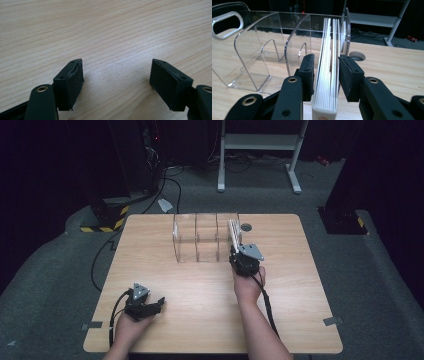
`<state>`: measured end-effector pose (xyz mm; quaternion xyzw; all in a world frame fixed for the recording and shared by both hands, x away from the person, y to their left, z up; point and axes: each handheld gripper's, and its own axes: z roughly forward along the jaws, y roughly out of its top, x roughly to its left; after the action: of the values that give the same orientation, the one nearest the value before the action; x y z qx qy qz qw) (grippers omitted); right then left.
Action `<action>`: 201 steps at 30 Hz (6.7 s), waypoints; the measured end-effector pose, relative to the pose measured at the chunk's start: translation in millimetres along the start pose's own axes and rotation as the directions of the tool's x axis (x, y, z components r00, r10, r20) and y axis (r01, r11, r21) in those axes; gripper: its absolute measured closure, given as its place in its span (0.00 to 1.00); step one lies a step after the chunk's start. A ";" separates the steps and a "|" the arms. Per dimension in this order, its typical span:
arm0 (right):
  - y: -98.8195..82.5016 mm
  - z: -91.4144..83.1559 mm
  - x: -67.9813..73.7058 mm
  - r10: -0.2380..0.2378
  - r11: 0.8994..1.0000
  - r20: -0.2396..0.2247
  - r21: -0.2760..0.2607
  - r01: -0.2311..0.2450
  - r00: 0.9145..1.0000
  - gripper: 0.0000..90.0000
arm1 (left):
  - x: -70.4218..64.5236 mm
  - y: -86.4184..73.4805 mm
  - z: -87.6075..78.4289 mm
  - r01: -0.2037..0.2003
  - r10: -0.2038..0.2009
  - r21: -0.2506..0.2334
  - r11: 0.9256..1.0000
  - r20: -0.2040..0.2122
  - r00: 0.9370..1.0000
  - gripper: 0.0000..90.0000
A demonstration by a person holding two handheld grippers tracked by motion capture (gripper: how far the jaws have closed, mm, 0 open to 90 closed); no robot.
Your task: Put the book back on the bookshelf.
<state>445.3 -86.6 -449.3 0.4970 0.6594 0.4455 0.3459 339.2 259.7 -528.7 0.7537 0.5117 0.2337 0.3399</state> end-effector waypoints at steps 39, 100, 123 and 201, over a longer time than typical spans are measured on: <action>-10.4 6.7 7.1 0.040 0.999 0.077 -0.002 -0.040 0.996 0.84 | 0.2 -0.4 -0.9 -0.002 0.002 0.003 1.000 0.001 1.000 0.30; -56.7 -22.2 -19.0 0.027 0.997 -0.166 0.072 -0.016 0.986 0.77 | -0.4 -0.7 -1.4 -0.003 0.003 0.007 1.000 -0.002 1.000 0.31; -47.5 -14.5 -17.6 -0.013 1.000 -0.165 0.023 0.017 0.986 0.82 | -0.6 -1.0 -1.6 -0.001 0.001 0.004 1.000 -0.006 1.000 0.31; -37.8 -4.3 -7.0 -0.014 1.000 -0.183 0.021 0.018 0.983 0.72 | -0.7 -1.0 -1.5 0.002 -0.002 0.002 1.000 -0.005 1.000 0.31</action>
<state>430.2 -98.5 -482.9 0.4526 0.6973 0.4790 0.2818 337.2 259.7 -528.4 0.7529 0.5136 0.2346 0.3381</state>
